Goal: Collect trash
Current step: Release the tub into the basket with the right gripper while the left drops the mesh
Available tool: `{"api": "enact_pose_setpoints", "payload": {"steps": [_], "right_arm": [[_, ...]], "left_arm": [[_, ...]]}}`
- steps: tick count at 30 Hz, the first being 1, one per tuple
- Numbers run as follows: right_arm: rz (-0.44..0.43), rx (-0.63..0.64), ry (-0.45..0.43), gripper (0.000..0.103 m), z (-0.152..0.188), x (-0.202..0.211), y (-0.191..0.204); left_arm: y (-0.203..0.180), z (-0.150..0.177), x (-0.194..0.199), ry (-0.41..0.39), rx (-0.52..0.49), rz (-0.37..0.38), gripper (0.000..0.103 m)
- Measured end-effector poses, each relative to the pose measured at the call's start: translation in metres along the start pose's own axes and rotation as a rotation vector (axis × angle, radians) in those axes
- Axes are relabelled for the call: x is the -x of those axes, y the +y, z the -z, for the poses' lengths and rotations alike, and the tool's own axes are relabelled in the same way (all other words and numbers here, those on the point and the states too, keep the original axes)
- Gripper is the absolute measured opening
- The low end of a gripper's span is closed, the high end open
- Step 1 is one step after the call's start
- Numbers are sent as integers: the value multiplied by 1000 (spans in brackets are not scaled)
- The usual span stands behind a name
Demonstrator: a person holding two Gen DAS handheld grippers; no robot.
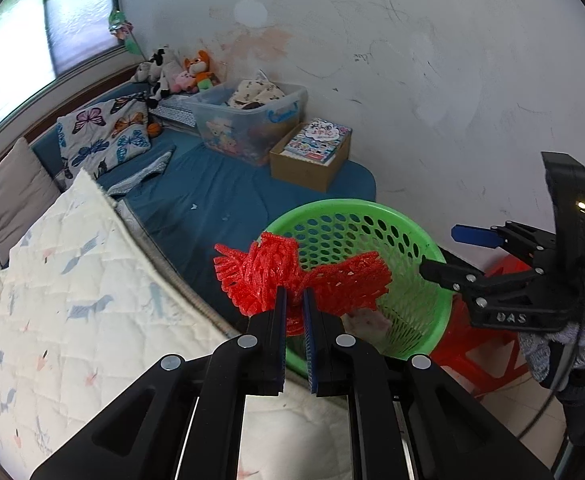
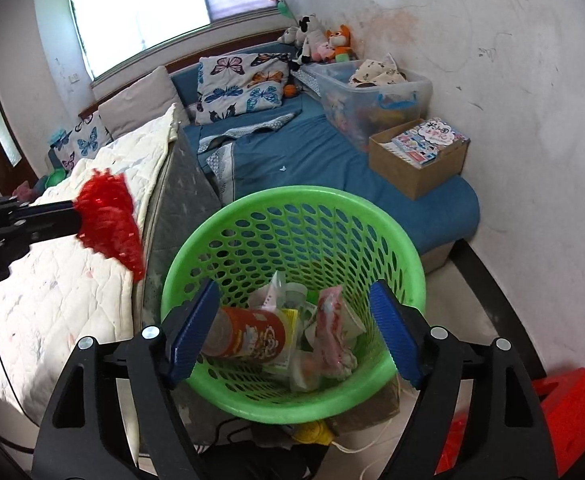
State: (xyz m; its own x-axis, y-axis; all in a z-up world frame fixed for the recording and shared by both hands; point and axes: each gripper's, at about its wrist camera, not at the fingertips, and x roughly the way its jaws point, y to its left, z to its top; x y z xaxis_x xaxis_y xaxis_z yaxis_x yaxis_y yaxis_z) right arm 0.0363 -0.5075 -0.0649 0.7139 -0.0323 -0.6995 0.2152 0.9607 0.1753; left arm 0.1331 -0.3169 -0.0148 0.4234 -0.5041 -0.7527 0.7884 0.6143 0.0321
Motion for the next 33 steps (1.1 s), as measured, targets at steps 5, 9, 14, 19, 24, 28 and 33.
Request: {"api": "enact_pose_setpoints", "payload": {"steps": [5, 9, 14, 19, 24, 28, 33], "right_arm": [[-9, -9, -15, 85, 8, 13, -10], [-17, -11, -10, 86, 12, 18, -13], [-21, -6, -6, 86, 20, 22, -15], [-30, -13, -5, 86, 23, 24, -16], [-45, -24, -13, 87, 28, 27, -15], [-58, -31, -17, 87, 31, 30, -11], [-73, -19, -25, 88, 34, 36, 0]], "left_arm": [[-12, -10, -21, 28, -5, 13, 8], [-22, -16, -39, 55, -12, 19, 8], [-32, -23, -59, 87, -9, 28, 9], [-39, -24, -68, 102, 7, 39, 18], [-40, -22, -67, 87, 13, 42, 51], [-34, -19, -58, 74, 38, 47, 56], [-18, -12, -36, 32, 80, 28, 73]]}}
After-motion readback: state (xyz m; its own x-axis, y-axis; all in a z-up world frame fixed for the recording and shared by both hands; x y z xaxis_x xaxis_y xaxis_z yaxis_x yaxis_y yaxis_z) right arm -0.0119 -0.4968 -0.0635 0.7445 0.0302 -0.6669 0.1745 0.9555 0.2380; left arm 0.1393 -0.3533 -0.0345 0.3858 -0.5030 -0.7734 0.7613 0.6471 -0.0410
